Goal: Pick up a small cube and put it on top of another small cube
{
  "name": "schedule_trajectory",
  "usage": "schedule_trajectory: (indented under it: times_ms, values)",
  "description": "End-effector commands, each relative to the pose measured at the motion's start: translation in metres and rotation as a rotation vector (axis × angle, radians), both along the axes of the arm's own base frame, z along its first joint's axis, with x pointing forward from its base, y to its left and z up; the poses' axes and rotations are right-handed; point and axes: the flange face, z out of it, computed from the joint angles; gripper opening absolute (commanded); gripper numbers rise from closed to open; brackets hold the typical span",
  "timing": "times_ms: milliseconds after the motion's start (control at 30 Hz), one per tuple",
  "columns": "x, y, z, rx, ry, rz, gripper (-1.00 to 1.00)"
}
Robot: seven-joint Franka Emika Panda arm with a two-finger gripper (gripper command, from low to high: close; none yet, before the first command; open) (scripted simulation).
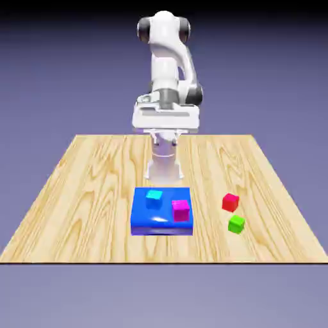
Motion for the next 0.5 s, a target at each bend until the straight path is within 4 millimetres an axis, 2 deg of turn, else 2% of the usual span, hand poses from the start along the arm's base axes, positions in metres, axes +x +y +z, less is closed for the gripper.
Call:
schedule_trajectory:
  times_ms: [0, 233, 367, 467]
  values:
    - [0.005, 0.011, -0.011, -0.018, 0.028, 0.035, 0.0]
    - [0.022, 0.088, -0.094, -0.126, 0.213, 0.295, 0.0]
    - [0.017, 0.133, -0.145, -0.174, 0.315, 0.453, 0.0]
    - [0.006, 0.166, -0.184, -0.202, 0.389, 0.575, 0.0]
